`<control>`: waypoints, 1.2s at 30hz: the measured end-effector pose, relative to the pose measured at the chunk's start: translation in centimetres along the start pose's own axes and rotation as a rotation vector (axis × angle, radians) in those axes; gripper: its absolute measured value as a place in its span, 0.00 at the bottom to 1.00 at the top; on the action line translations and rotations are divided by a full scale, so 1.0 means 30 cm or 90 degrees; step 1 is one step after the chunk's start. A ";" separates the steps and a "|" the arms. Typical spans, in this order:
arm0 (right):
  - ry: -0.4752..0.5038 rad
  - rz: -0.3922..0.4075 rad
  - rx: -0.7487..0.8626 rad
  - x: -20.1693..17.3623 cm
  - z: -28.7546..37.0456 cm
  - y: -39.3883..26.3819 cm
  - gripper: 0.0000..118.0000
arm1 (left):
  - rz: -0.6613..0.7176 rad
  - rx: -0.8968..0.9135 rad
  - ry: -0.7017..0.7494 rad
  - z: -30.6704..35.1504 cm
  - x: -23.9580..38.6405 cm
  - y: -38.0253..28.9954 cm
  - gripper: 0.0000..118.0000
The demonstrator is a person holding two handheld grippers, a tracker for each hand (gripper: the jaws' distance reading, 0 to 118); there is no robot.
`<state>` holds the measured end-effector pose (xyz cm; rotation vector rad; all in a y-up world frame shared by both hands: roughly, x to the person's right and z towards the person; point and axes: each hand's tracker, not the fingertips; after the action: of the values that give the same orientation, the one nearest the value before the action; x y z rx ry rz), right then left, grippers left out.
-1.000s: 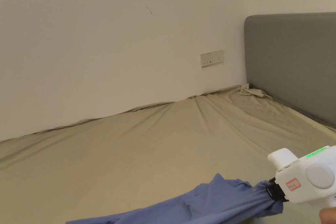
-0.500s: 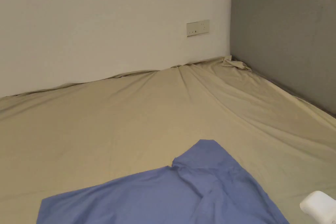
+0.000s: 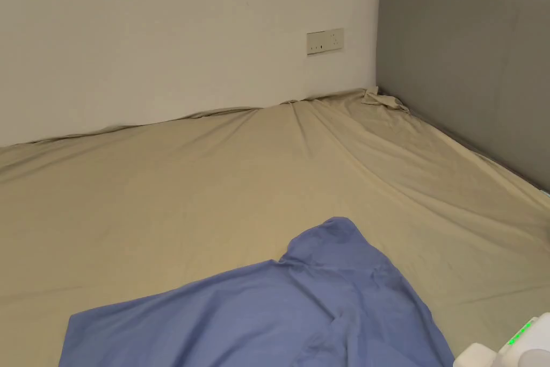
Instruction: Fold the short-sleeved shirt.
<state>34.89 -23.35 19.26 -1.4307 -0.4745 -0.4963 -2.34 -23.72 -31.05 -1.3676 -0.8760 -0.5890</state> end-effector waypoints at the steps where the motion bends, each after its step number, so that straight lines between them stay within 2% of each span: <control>1: 0.002 -0.005 0.001 0.004 -0.018 -0.002 0.04 | 0.000 -0.001 0.004 -0.017 -0.004 -0.005 0.04; 5: 0.012 -0.040 -0.004 0.013 -0.112 -0.026 0.04 | 0.032 0.006 0.006 -0.095 -0.012 -0.043 0.04; 6: 0.014 -0.047 0.000 0.012 -0.130 -0.031 0.04 | 0.041 0.013 0.006 -0.113 -0.015 -0.051 0.08; 7: 0.017 -0.064 0.016 0.017 -0.142 -0.039 0.12 | 0.053 0.025 0.009 -0.123 -0.019 -0.055 0.18; 8: 0.024 -0.088 0.038 0.023 -0.139 -0.046 0.15 | 0.075 0.048 0.006 -0.119 -0.011 -0.073 0.23; 9: 0.023 -0.115 0.052 0.032 -0.125 -0.059 0.21 | 0.094 0.070 -0.018 -0.102 -0.012 -0.085 0.39; 10: 0.026 -0.135 0.053 0.036 -0.105 -0.074 0.57 | 0.107 0.080 -0.039 -0.082 -0.010 -0.094 0.79; 11: 0.028 -0.142 0.062 0.041 -0.062 -0.092 0.90 | 0.118 0.088 -0.054 -0.037 -0.006 -0.107 1.00; 12: 0.052 -0.153 0.079 0.043 -0.013 -0.109 1.00 | 0.134 0.114 -0.070 0.021 0.004 -0.124 1.00; 13: 0.064 -0.163 0.125 0.044 0.045 -0.128 1.00 | 0.148 0.169 -0.099 0.084 0.010 -0.141 1.00; 14: 0.066 -0.177 0.225 0.043 0.138 -0.148 1.00 | 0.157 0.267 -0.124 0.168 0.021 -0.166 1.00; 16: 0.055 -0.211 0.316 0.032 0.276 -0.157 1.00 | 0.159 0.382 -0.124 0.299 0.076 -0.207 1.00; 18: 0.038 -0.227 0.481 -0.011 0.396 -0.167 1.00 | 0.158 0.461 -0.118 0.372 0.140 -0.234 1.00; 20: 0.067 -0.256 0.615 -0.111 0.513 -0.188 1.00 | 0.151 0.483 -0.094 0.413 0.227 -0.235 1.00; 21: 0.091 -0.270 0.638 -0.143 0.533 -0.191 0.99 | 0.145 0.473 -0.080 0.416 0.260 -0.235 1.00; 22: 0.098 -0.279 0.654 -0.183 0.544 -0.191 0.92 | 0.133 0.466 -0.054 0.411 0.295 -0.241 0.94; 23: 0.085 -0.270 0.661 -0.213 0.528 -0.163 0.71 | 0.111 0.461 -0.026 0.404 0.334 -0.243 0.57; 24: 0.038 -0.270 0.676 -0.261 0.519 -0.155 0.23 | 0.094 0.441 0.013 0.346 0.298 -0.224 0.00; 25: 0.001 -0.270 0.673 -0.302 0.503 -0.142 0.02 | 0.096 0.450 0.055 0.318 0.304 -0.234 0.00; 26: -0.002 -0.261 0.685 -0.343 0.479 -0.147 0.02 | 0.073 0.423 0.033 0.292 0.306 -0.240 0.00; 27: 0.071 -0.226 0.661 -0.317 0.441 -0.139 0.02 | 0.082 0.400 0.006 0.272 0.304 -0.258 0.00; 28: 0.104 -0.203 0.642 -0.324 0.428 -0.133 0.02 | 0.102 0.389 -0.015 0.257 0.298 -0.278 0.00; 29: 0.109 -0.198 0.634 -0.334 0.417 -0.133 0.02 | 0.127 0.385 -0.022 0.237 0.275 -0.287 0.00; 31: 0.078 -0.162 0.637 -0.352 0.428 -0.143 0.02 | 0.143 0.372 0.008 0.196 0.220 -0.285 0.00; 32: 0.065 -0.145 0.635 -0.349 0.427 -0.147 0.02 | 0.147 0.374 0.038 0.172 0.201 -0.283 0.11; 34: 0.061 -0.143 0.633 -0.338 0.429 -0.153 0.02 | 0.152 0.344 0.079 0.095 0.140 -0.261 1.00; 35: 0.066 -0.145 0.632 -0.332 0.430 -0.155 0.02 | 0.160 0.282 0.073 0.032 0.111 -0.237 1.00; 36: 0.073 -0.153 0.630 -0.321 0.427 -0.158 0.02 | 0.175 0.256 0.014 -0.001 0.115 -0.239 1.00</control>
<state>24.13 -10.57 18.51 -0.3957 -0.6758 -0.4322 -6.12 -24.32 -24.08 -1.0861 -0.7249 -0.1994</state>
